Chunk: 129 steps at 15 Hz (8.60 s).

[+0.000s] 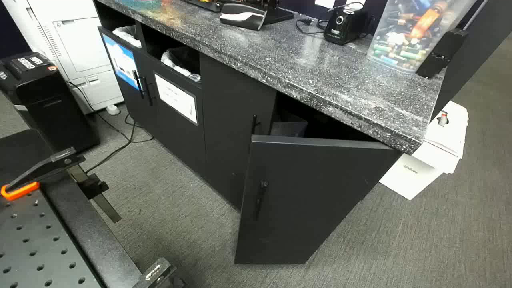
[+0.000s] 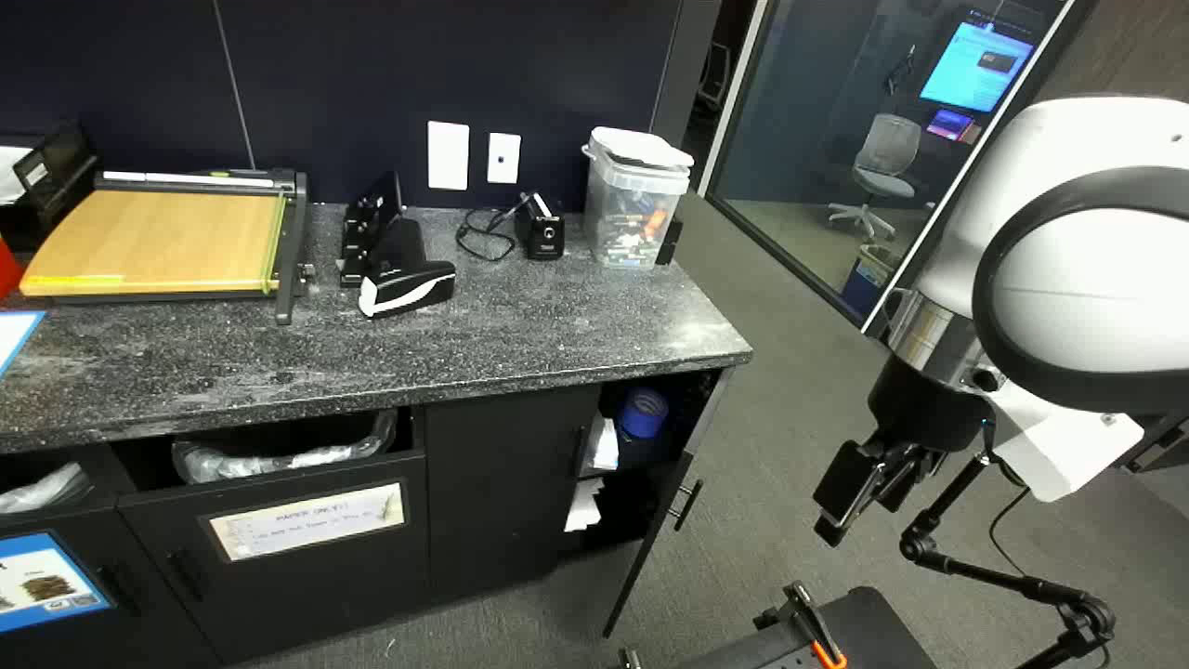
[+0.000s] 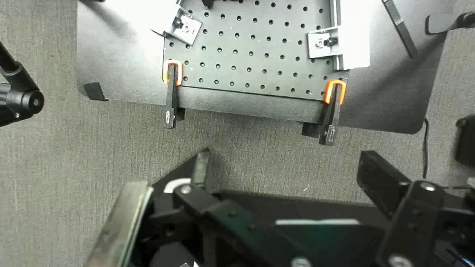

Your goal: Open the left bottom cabinet door

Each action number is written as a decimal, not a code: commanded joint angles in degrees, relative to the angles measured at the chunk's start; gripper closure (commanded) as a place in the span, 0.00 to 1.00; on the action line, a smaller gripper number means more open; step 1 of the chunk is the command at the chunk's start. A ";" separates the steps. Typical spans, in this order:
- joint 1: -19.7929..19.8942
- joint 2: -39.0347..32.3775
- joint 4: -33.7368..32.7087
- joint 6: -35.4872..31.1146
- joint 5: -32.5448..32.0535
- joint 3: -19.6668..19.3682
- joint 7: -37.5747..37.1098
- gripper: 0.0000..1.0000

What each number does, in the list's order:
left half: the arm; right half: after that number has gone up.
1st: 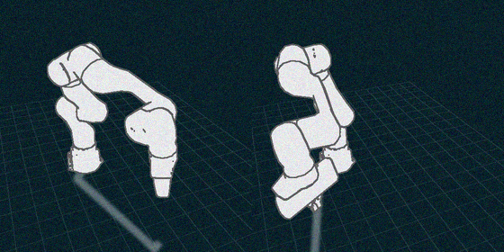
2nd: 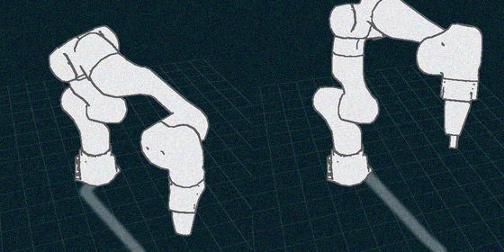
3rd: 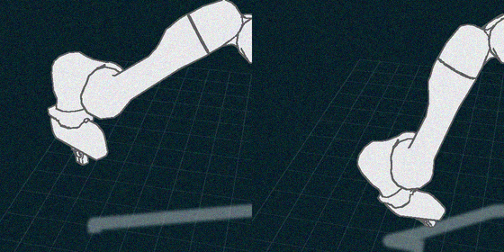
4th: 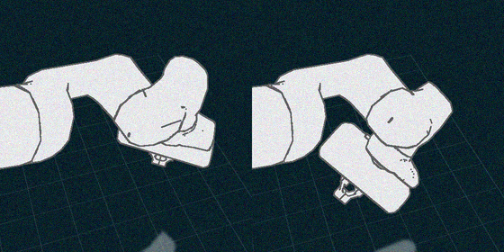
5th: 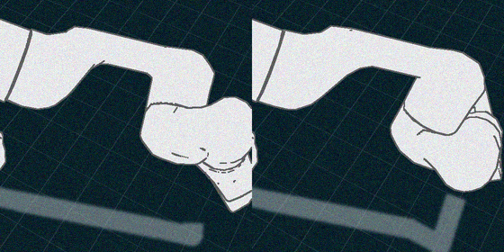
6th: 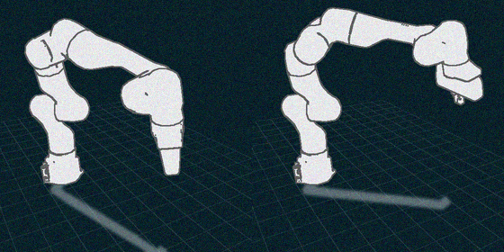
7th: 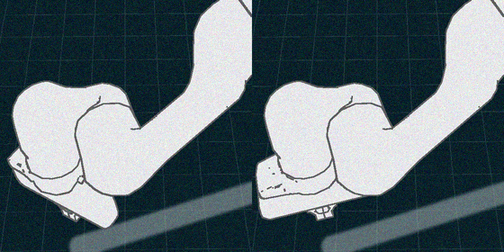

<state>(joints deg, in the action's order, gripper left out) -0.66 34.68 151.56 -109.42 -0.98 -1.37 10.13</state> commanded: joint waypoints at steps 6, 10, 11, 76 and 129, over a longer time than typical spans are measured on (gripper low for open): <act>-0.45 -3.53 -1.61 -1.52 0.18 0.04 -1.33 0.00; -1.49 -17.63 -7.83 -10.47 2.21 1.57 -4.93 0.00; -1.64 -20.98 -9.32 -12.42 2.43 1.65 -5.10 0.00; -36.71 -115.87 -71.87 -70.43 25.19 -31.02 -36.47 0.63; -20.46 -71.65 -27.73 -55.63 9.81 16.04 -21.61 0.13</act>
<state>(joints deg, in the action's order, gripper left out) -21.53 -43.52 122.47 -176.29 8.84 10.08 -10.40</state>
